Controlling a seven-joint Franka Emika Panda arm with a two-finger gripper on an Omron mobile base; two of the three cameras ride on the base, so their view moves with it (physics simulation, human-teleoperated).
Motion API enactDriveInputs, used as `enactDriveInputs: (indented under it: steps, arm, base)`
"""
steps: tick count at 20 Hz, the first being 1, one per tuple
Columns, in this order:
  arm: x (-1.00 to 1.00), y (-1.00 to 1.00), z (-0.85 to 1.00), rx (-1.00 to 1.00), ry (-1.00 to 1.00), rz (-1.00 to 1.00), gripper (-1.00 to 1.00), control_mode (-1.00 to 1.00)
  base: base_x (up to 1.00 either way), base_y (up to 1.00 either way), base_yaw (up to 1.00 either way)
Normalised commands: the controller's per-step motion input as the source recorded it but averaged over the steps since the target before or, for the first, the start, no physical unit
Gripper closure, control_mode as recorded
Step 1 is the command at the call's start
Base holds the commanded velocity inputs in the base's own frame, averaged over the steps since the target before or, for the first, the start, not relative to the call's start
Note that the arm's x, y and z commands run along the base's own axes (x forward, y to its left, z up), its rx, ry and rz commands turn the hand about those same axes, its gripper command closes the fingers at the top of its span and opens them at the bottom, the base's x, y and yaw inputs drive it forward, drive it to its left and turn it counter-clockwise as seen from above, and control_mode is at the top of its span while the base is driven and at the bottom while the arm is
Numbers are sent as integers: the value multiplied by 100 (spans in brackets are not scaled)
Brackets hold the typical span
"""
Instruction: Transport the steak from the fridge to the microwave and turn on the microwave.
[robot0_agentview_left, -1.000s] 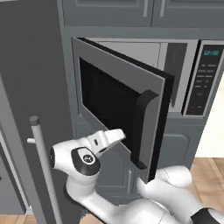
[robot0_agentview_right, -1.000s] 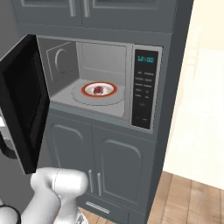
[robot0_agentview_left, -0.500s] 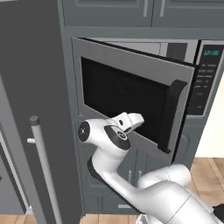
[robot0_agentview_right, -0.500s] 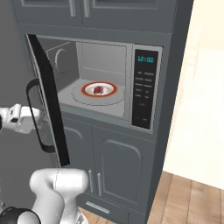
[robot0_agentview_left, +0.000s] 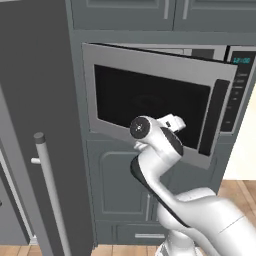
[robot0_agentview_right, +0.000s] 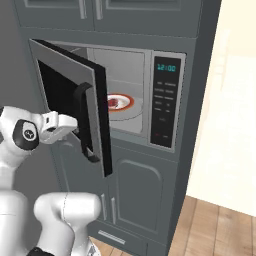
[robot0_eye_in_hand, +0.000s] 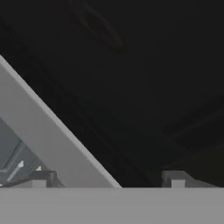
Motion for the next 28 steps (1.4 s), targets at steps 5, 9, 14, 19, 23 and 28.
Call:
enactDriveInputs:
  steps: [5, 9, 14, 19, 23, 28]
  arm:
    - [62, -50, 4, 15, 2, 14, -100, -100]
    - [84, -33, 0, 10, 6, 13, -100, -100]
    - [81, -24, 1, 8, 6, 12, -100, -100]
    - [72, -11, 1, 3, 5, 11, -100, -100]
    - [69, -11, 0, 3, 5, 11, -100, -100]
    - [56, -11, 0, 2, 2, 11, -100, -100]
  base:
    - [0, 0, 0]
    - [0, 0, 0]
    - [0, 0, 0]
    - [0, 0, 0]
    - [0, 0, 0]
    - [0, 0, 0]
